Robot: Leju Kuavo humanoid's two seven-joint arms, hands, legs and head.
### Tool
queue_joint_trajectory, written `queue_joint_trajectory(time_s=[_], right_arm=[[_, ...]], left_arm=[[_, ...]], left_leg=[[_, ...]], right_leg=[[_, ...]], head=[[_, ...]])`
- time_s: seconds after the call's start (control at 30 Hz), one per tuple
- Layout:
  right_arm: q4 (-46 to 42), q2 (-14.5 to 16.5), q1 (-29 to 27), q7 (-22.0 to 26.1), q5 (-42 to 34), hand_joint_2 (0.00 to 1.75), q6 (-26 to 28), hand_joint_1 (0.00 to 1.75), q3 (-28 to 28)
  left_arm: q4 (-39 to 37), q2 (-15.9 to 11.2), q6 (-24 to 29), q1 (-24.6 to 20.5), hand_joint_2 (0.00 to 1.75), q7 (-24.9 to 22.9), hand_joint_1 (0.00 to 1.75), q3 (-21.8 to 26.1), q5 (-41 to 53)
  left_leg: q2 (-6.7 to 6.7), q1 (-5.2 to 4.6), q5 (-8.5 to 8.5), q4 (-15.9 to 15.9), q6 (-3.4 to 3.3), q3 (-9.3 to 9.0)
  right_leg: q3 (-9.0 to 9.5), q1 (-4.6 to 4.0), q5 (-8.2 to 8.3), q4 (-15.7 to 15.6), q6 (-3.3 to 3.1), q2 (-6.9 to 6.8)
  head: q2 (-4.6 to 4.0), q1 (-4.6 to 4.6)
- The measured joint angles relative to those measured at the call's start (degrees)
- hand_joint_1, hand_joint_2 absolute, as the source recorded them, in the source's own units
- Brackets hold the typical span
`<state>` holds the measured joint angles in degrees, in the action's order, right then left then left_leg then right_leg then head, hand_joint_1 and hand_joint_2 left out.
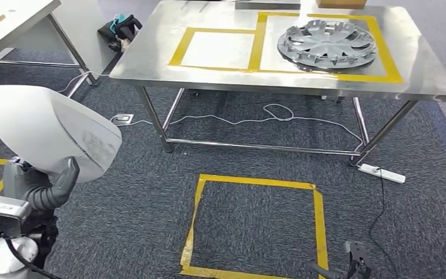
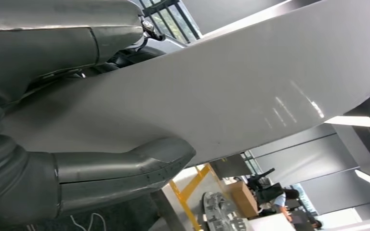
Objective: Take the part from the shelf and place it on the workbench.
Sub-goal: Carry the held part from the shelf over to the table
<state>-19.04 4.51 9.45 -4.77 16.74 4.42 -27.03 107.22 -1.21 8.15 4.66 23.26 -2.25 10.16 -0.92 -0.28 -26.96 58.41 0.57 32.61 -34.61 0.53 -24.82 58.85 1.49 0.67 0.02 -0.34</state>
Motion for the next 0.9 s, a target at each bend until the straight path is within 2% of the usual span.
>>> queue_joint_trajectory(time_s=[0.03, 0.07, 0.13, 0.17, 0.2, 0.23, 0.3, 0.33, 0.37, 0.47, 0.53, 0.57, 0.63, 0.67, 0.7, 0.73, 0.8, 0.83, 0.87, 0.9], right_arm=[[0.0, 0.0, 0.1, 0.0, 0.0, 1.75, 0.0, 0.0, 0.1], [0.0, 0.0, 0.1, 0.0, 0.0, 1.75, 0.0, 0.0, 0.1], [0.0, 0.0, 0.2, 0.1, 0.0, 1.75, 0.0, 0.0, 0.2], [0.0, 0.0, 0.1, 0.1, 0.0, 1.75, 0.0, 0.0, 0.2], [0.0, 0.0, 0.0, 0.0, 0.0, 1.75, 0.0, 0.0, 0.2], [0.0, 0.0, 0.0, 0.0, 0.0, 1.75, 0.0, 0.0, 0.2], [0.0, 0.0, 0.0, 0.1, 0.0, 1.75, 0.0, 0.0, 0.3], [0.0, 0.0, 0.1, 0.1, 0.0, 1.75, 0.1, 0.0, 0.3], [0.0, 0.0, 0.1, 0.1, 0.0, 1.75, 0.1, 0.0, 0.3], [0.0, 0.0, 0.2, 0.1, 0.2, 1.75, 0.3, 0.0, 0.4], [0.0, 0.0, 0.3, 0.2, 0.4, 1.75, 0.5, 0.0, 0.7], [-0.1, 0.0, 0.4, 0.2, 0.4, 1.75, 0.6, 0.0, 0.8], [-0.1, 0.0, 0.3, 0.3, 0.4, 1.75, 0.7, 0.0, 1.0], [-0.1, 0.0, 0.1, 0.3, 0.4, 1.75, 0.7, 0.0, 1.1], [-0.1, 0.0, -0.1, 0.3, 0.5, 1.75, 0.8, 0.0, 1.2], [-0.1, 0.0, -0.2, 0.3, 0.5, 1.75, 0.8, 0.0, 1.2], [-0.1, 0.0, -0.2, 0.4, 0.5, 1.75, 1.0, 0.0, 1.2], [-0.1, 0.0, -0.2, 0.5, 0.4, 1.75, 1.0, 0.0, 1.2], [-0.1, 0.0, -0.1, 0.5, 0.4, 1.75, 1.1, 0.0, 1.2], [-0.1, 0.0, -0.1, 0.6, 0.4, 1.75, 1.1, 0.0, 1.2]], left_arm=[[0.0, 0.0, 0.0, -0.1, 1.75, 0.0, 1.75, 0.0, 0.0], [0.0, 0.0, 0.0, -0.1, 1.75, 0.0, 1.75, 0.0, 0.0], [0.0, 0.0, 0.0, -0.1, 1.75, 0.0, 1.75, 0.0, 0.0], [0.0, 0.0, 0.0, 0.0, 1.75, 0.0, 1.75, 0.0, 0.0], [0.0, 0.0, 0.0, 0.1, 1.75, 0.0, 1.75, 0.0, 0.0], [0.0, 0.0, 0.0, 0.1, 1.75, 0.0, 1.75, 0.0, 0.0], [0.0, 0.0, 0.0, 0.1, 1.75, 0.0, 1.75, -0.1, 0.0], [0.0, 0.0, 0.0, 0.0, 1.75, 0.0, 1.75, -0.1, 0.0], [0.0, 0.0, 0.0, 0.1, 1.75, 0.0, 1.75, -0.1, 0.0], [0.0, -0.1, -0.1, 0.1, 1.75, 0.0, 1.75, 0.0, 0.0], [0.0, -0.1, -0.2, 0.1, 1.75, 0.0, 1.75, 0.1, 0.0], [0.0, -0.1, -0.2, 0.1, 1.75, 0.0, 1.75, 0.1, 0.0], [0.0, -0.1, -0.3, 0.1, 1.75, 0.0, 1.75, 0.1, 0.0], [0.0, -0.1, -0.4, 0.2, 1.75, 0.0, 1.75, 0.1, 0.0], [0.0, -0.1, -0.4, 0.2, 1.75, 0.0, 1.75, 0.1, 0.0], [0.0, -0.1, -0.4, 0.3, 1.75, 0.0, 1.75, 0.1, 0.0], [0.0, 0.0, -0.4, 0.3, 1.75, 0.0, 1.75, 0.1, 0.0], [0.0, 0.0, -0.4, 0.3, 1.75, 0.0, 1.75, 0.1, 0.0], [0.0, 0.0, -0.4, 0.3, 1.75, 0.0, 1.75, 0.1, 0.0], [0.0, 0.0, -0.4, 0.3, 1.75, 0.0, 1.75, 0.1, 0.0]], left_leg=[[0.09, 0.05, -0.91, 1.9, 0.35, 0.91], [0.18, 0.19, -2.17, 5.0, 0.68, 2.66], [0.21, 0.52, -4.48, 12.6, 1.15, 7.44], [0.21, 0.67, -4.47, 14.8, 1.3, 9.25], [0.22, 0.79, -3.29, 15.0, 1.39, 9.99], [0.24, 0.9, -1.1, 13.1, 1.44, 9.59], [0.5, 1.01, 3.81, 5.8, 1.54, 6.75], [0.62, 1.0, 4.94, 2.6, 1.35, 5.35], [0.73, 0.95, 5.27, 0.5, 1.07, 4.45], [0.61, 0.85, 4.21, -0.7, -0.32, 3.72], [0.55, 0.92, 3.82, -0.9, -1.16, 3.13], [0.55, 0.9, 3.61, -0.9, -1.51, 2.84], [0.52, 0.68, 3.1, -0.9, -1.97, 2.4], [0.45, 0.59, 2.81, -0.9, -2.07, 2.11], [0.35, 0.53, 2.47, -0.9, -2.08, 1.72], [0.26, 0.5, 2.08, -0.9, -2.02, 1.17], [0.17, 0.44, 1.13, -0.9, -1.68, -0.1], [0.12, 0.33, 0.64, -0.8, -1.42, -0.59], [0.08, 0.24, 0.28, -0.7, -1.15, -0.89], [0.04, 0.18, 0.05, -0.8, -0.87, -1.03]], right_leg=[[0.34, 0.17, -0.11, -0.2, -0.29, -0.03], [0.63, 0.24, -0.28, -0.3, -0.54, -0.07], [1.03, 0.29, -0.75, -0.3, -0.81, -0.12], [1.29, 0.3, -1.0, -0.3, -0.81, -0.12], [1.63, 0.35, -1.28, -0.3, -0.73, -0.11], [2.06, 0.44, -1.59, -0.3, -0.59, -0.09], [2.89, 0.5, -2.36, -0.2, -0.02, -0.01], [3.16, 0.43, -2.76, -0.2, 0.37, 0.04], [3.18, 0.32, -3.07, -0.2, 0.74, 0.06], [3.46, 0.27, -3.72, -0.7, 1.74, -0.12], [2.72, 0.32, -5.19, 1.7, 2.2, -0.3], [1.21, 0.32, -6.54, 4.7, 2.27, -0.33], [-3.66, 0.21, -9.33, 12.7, 2.25, -0.33], [-5.77, 0.16, -9.6, 15.4, 2.22, -0.32], [-6.97, 0.11, -8.73, 16.2, 2.17, -0.32], [-7.01, 0.09, -6.67, 14.7, 2.07, -0.32], [-4.48, 0.08, -1.42, 7.1, 1.86, -0.33], [-2.97, 0.08, 0.2, 3.7, 1.7, -0.29], [-1.93, 0.05, 0.92, 1.5, 1.51, -0.25], [-1.45, -0.04, 0.81, 0.6, 1.26, -0.19]], head=[[0.01, -0.14], [0.01, -0.3], [0.01, -0.42], [0.01, -0.44], [0.01, -0.42], [0.01, -0.42], [0.01, -0.47], [0.01, -0.56], [0.01, -0.56], [0.01, -0.43], [0.01, -0.14], [0.01, 0.01], [0.01, 0.23], [0.01, 0.24], [0.01, 0.27], [0.01, 0.26], [0.01, 0.28], [0.01, 0.28], [0.01, 0.24], [0.01, 0.16]])
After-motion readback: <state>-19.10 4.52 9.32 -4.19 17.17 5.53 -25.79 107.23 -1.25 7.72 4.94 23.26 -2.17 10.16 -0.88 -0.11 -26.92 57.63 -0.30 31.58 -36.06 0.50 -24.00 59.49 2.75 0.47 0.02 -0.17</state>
